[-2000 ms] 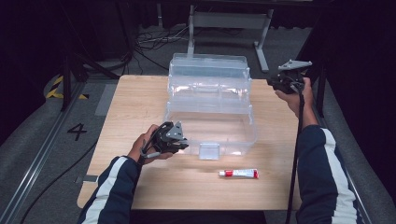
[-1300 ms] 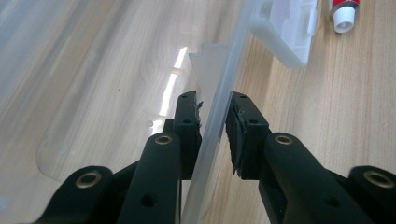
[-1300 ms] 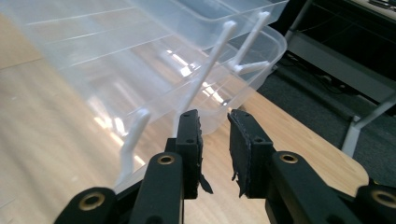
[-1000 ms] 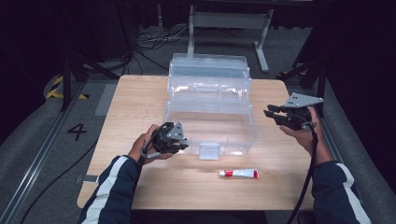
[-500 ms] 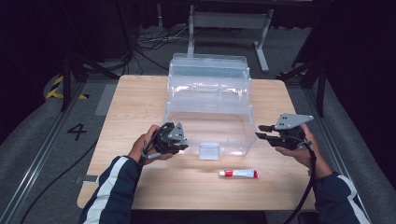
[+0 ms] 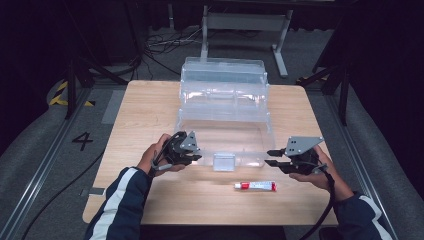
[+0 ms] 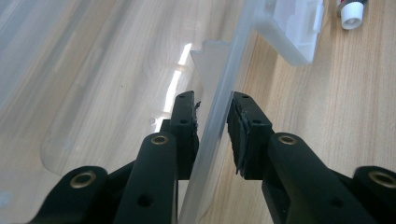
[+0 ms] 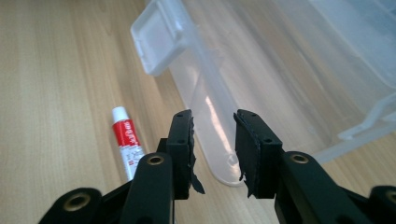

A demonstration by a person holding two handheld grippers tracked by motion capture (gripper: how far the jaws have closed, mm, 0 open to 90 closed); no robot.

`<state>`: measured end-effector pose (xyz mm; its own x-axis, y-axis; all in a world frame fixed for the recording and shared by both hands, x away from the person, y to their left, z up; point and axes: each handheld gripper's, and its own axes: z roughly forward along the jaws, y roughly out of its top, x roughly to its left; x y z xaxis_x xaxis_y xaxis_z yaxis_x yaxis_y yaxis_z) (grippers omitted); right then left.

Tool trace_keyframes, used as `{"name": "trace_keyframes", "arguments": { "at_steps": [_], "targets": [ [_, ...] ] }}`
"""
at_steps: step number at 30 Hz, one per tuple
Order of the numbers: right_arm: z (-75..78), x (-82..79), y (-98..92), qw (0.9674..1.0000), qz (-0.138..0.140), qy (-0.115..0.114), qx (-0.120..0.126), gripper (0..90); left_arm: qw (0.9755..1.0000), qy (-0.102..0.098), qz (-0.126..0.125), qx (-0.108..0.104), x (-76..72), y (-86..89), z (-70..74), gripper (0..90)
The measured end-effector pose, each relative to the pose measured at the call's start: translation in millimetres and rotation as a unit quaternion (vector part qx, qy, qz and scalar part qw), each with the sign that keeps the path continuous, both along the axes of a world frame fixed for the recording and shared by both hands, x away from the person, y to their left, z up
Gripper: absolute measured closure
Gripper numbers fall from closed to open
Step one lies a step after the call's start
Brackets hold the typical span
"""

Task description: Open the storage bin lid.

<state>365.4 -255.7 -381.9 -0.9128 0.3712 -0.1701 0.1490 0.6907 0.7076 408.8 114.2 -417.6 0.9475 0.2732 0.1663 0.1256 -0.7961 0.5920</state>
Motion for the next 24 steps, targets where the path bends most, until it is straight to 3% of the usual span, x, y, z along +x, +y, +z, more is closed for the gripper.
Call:
{"name": "trace_keyframes", "arguments": {
  "at_steps": [8,17,24],
  "targets": [
    [-9.3,-7.8,11.8,0.9988,0.037,0.017,-0.029,66.1,1.0000,0.000,0.000,0.001,-0.2,-0.1,0.0,72.8],
    [-23.1,-13.6,27.1,0.9925,0.084,0.044,-0.076,61.3,1.0000,-0.001,-0.002,0.002,0.0,-0.3,0.0,72.7],
    [-34.2,-12.1,34.2,0.9887,0.092,0.064,-0.099,59.2,1.0000,-0.002,-0.002,0.002,0.0,-0.2,0.0,72.7]
  ]
}}
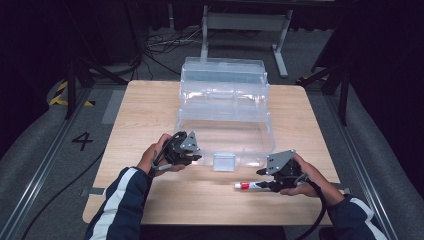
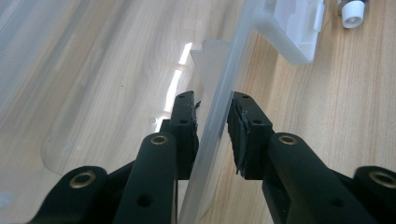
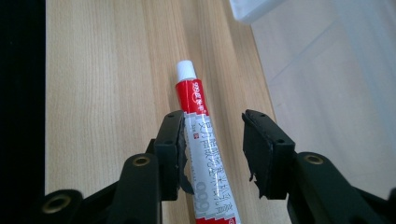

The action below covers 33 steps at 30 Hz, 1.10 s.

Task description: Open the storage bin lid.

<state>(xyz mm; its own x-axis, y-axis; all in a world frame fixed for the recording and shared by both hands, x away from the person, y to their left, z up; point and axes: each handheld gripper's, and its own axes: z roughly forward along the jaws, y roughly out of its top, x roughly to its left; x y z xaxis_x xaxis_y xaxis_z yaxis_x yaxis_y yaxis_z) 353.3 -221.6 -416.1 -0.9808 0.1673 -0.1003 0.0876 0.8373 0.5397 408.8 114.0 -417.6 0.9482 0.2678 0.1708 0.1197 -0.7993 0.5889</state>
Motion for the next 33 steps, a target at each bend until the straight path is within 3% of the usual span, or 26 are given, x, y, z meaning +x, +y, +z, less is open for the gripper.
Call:
{"name": "trace_keyframes", "arguments": {
  "at_steps": [12,18,33],
  "targets": [
    [-18.7,4.0,13.3,0.9983,0.009,0.036,-0.045,54.7,1.0000,-0.001,0.002,0.000,-0.3,0.1,-0.1,72.6],
    [-26.7,5.7,23.5,0.9957,0.012,0.049,-0.078,52.5,1.0000,-0.001,0.003,-0.001,-0.7,0.1,-0.2,72.3],
    [-33.0,8.5,34.7,0.9922,0.011,0.060,-0.109,54.1,1.0000,0.000,0.006,-0.006,-0.8,0.5,-0.8,72.0]
  ]
}}
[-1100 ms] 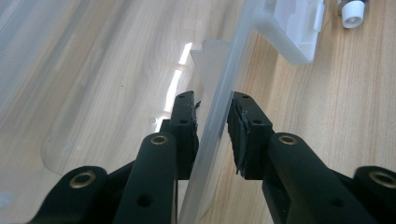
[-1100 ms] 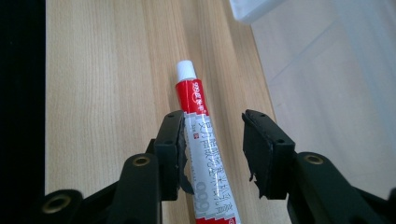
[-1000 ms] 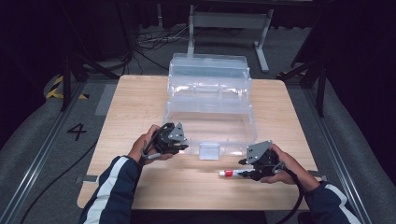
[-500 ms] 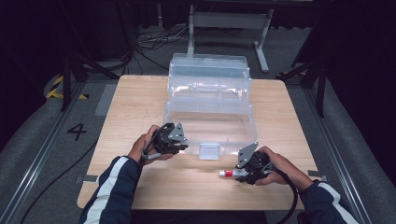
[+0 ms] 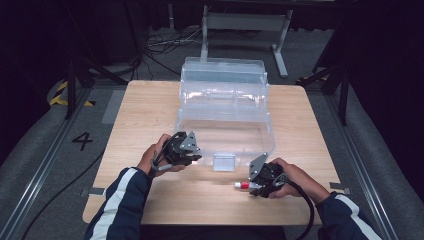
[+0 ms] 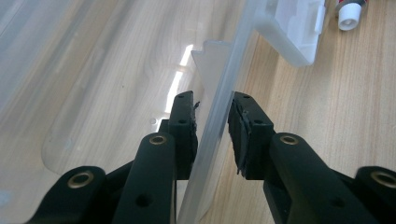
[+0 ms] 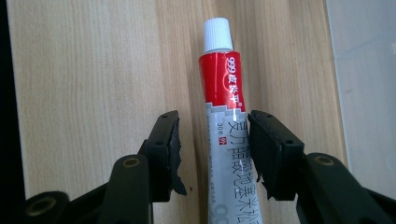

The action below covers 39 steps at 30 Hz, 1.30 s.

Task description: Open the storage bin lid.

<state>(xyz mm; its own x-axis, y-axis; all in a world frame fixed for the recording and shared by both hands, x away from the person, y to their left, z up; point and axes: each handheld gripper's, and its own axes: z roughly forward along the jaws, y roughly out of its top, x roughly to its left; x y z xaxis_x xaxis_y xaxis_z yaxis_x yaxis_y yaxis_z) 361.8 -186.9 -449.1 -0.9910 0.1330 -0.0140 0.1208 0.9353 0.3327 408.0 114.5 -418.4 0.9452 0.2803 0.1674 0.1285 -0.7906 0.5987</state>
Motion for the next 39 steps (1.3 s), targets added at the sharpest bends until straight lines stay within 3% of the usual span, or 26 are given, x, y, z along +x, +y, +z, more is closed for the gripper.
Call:
{"name": "trace_keyframes", "arguments": {
  "at_steps": [8,21,34,39],
  "targets": [
    [-2.4,1.2,9.1,0.9998,0.004,0.003,-0.018,59.7,1.0000,-0.001,-0.001,0.001,0.0,0.1,0.0,71.9],
    [-2.5,2.6,11.3,0.9997,0.012,0.012,-0.017,70.1,1.0000,0.001,0.003,-0.003,-0.1,0.1,-0.3,71.2],
    [-0.9,-2.4,7.9,0.9997,0.023,0.004,-0.010,70.9,0.9997,0.002,0.008,0.021,-5.5,-8.5,4.1,53.9],
    [-0.6,-2.8,4.6,0.9997,0.022,0.002,-0.011,70.9,0.9997,-0.002,0.017,0.017,-6.0,-7.6,7.9,49.2]
  ]
}}
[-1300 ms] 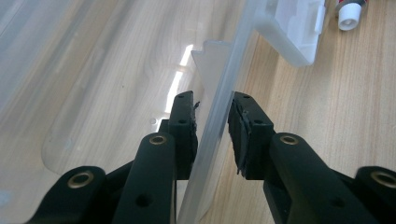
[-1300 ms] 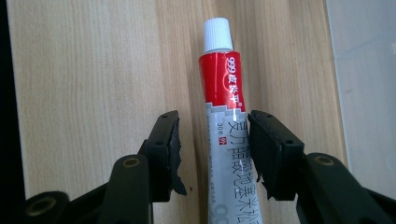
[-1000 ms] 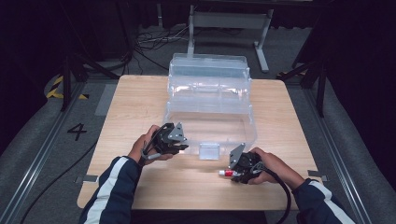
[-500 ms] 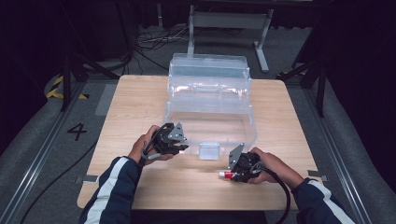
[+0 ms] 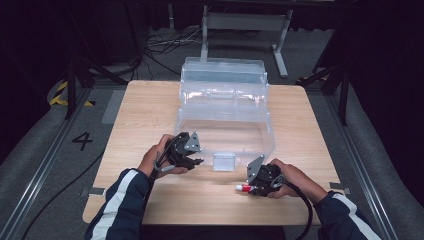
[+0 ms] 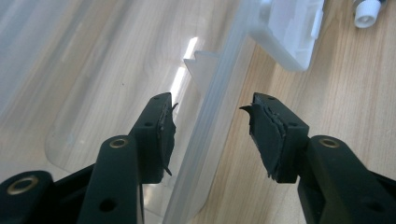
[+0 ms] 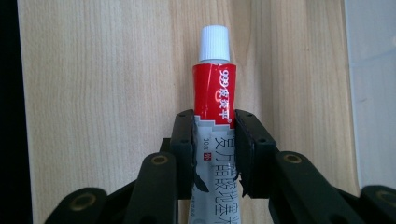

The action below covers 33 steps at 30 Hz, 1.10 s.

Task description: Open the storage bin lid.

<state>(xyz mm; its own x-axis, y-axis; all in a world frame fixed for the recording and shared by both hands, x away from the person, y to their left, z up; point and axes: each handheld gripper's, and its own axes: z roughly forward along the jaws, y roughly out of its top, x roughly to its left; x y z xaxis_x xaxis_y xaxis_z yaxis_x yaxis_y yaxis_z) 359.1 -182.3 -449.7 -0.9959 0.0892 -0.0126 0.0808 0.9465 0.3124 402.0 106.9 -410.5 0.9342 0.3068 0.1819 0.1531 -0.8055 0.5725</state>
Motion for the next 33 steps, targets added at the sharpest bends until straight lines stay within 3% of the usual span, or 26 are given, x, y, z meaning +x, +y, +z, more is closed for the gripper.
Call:
{"name": "trace_keyframes", "arguments": {
  "at_steps": [8,16,19,24,30,33],
  "targets": [
    [1.0,1.9,-5.8,0.9999,-0.006,-0.003,0.009,70.9,0.9996,-0.019,0.020,-0.010,-2.5,5.5,6.3,37.2],
    [2.4,1.9,-10.8,0.9999,-0.013,-0.004,0.010,70.9,0.9980,-0.038,0.034,-0.038,-10.2,17.5,18.9,30.6],
    [2.9,3.2,-12.9,0.9998,-0.014,-0.007,0.014,70.9,0.9959,-0.051,0.056,-0.050,-13.1,24.7,22.6,26.3],
    [5.6,3.8,-17.0,0.9995,-0.023,-0.011,0.019,70.9,0.9925,-0.065,0.074,-0.073,-22.1,43.0,29.9,23.3],
    [8.4,5.0,-21.2,0.9993,-0.025,-0.014,0.023,70.9,0.9894,-0.073,0.095,-0.083,-33.9,66.1,32.5,22.3],
    [9.3,5.6,-22.4,0.9992,-0.026,-0.016,0.027,70.9,0.9888,-0.075,0.103,-0.078,-39.1,74.2,30.3,22.1]
  ]
}}
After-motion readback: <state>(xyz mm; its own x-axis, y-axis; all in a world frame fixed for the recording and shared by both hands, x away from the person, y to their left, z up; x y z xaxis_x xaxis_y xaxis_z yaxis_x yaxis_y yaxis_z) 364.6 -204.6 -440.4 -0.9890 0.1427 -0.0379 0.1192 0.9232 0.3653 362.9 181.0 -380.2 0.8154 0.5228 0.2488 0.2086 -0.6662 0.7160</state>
